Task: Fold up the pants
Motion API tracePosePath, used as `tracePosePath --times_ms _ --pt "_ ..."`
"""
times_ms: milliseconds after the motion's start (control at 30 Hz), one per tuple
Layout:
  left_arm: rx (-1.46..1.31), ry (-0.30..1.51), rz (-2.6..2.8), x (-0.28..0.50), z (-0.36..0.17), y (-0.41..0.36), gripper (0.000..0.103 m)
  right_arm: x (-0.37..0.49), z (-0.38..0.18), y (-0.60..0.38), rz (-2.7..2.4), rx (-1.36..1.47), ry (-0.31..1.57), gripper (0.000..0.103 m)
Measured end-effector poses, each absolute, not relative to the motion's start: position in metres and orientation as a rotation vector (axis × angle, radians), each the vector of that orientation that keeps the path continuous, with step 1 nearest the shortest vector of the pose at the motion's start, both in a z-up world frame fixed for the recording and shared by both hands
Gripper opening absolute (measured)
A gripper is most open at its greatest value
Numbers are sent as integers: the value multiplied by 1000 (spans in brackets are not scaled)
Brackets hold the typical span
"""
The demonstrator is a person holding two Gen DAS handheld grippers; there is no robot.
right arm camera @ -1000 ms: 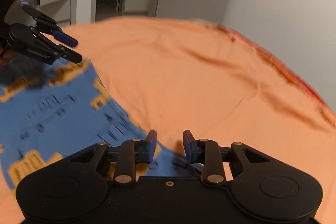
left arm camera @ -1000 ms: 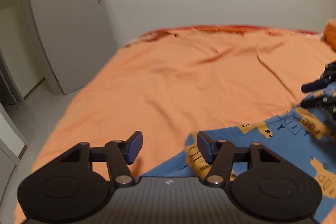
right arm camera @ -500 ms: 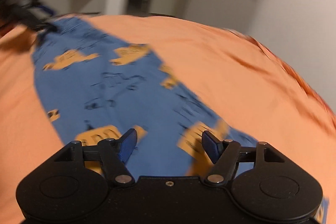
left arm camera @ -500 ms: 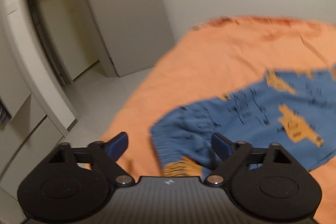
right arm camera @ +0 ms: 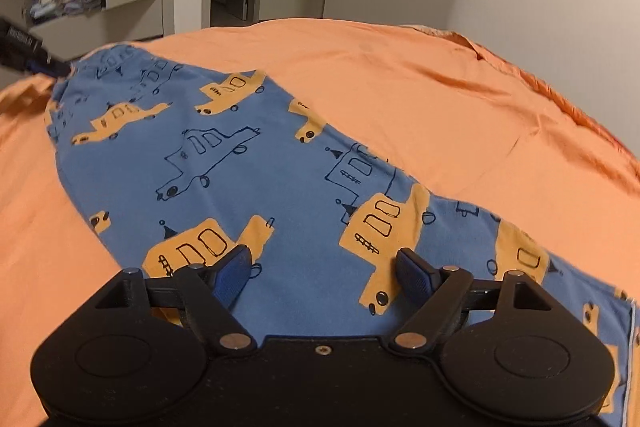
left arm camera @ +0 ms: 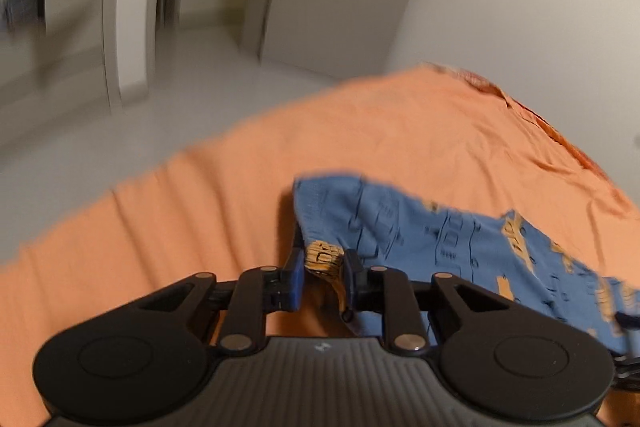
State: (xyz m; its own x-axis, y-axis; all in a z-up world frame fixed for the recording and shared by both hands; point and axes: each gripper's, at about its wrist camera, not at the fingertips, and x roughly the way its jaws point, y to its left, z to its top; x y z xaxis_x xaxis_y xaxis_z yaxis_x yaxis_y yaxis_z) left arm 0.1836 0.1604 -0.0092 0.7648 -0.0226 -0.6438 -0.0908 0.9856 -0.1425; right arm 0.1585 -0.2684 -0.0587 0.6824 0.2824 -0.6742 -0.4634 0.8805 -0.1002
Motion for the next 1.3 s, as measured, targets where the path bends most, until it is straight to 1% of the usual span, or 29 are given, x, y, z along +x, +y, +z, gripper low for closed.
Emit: tracePosePath --times_ms 67,167,233,267,367,500,567,633,767,867,900,933,967,1000,1067,1100,1133,1200,1300 --pt "68 593 44 170 -3 123 22 157 -59 -266 416 -286 703 81" --pt "367 506 -24 154 -14 74 22 157 -60 -266 409 -274 705 82" --pt "496 474 -53 147 -23 58 22 158 -60 -264 403 -282 705 82" --pt "510 469 -51 146 -26 57 22 158 -60 -263 401 -288 705 82" --pt "406 521 -4 154 -27 76 22 157 -60 -262 397 -295 703 82" --pt "198 661 75 176 -37 127 22 156 -60 -261 392 -293 701 82" --pt "62 726 16 181 -45 151 25 156 -60 -261 394 -295 700 82" --pt "-58 735 -31 180 -48 168 29 156 -60 -262 397 -295 699 82" --pt "-222 744 -60 183 -51 188 31 156 -61 -262 398 -293 697 82" --pt "-387 760 -95 192 -57 204 42 156 -61 -262 398 -293 698 82" --pt "-430 763 -110 195 -59 208 51 156 -61 -262 397 -293 698 82" --pt "-459 770 -119 198 -61 210 55 156 -61 -262 397 -292 697 82" --pt "-468 778 -113 202 -64 208 55 156 -61 -262 397 -292 697 82" --pt "-459 785 -104 204 -63 205 55 156 -61 -263 396 -292 696 82" --pt "-396 800 -42 207 -58 196 27 156 -61 -262 395 -291 696 82" --pt "-384 807 -22 206 -54 194 20 156 -61 -262 395 -291 696 82" --pt "-396 798 -11 203 -50 194 17 156 -61 -263 395 -291 696 82" --pt "-373 757 19 193 -35 190 16 155 -61 -262 395 -290 695 82" --pt "-264 717 52 179 -12 176 15 155 -61 -262 395 -292 693 82"
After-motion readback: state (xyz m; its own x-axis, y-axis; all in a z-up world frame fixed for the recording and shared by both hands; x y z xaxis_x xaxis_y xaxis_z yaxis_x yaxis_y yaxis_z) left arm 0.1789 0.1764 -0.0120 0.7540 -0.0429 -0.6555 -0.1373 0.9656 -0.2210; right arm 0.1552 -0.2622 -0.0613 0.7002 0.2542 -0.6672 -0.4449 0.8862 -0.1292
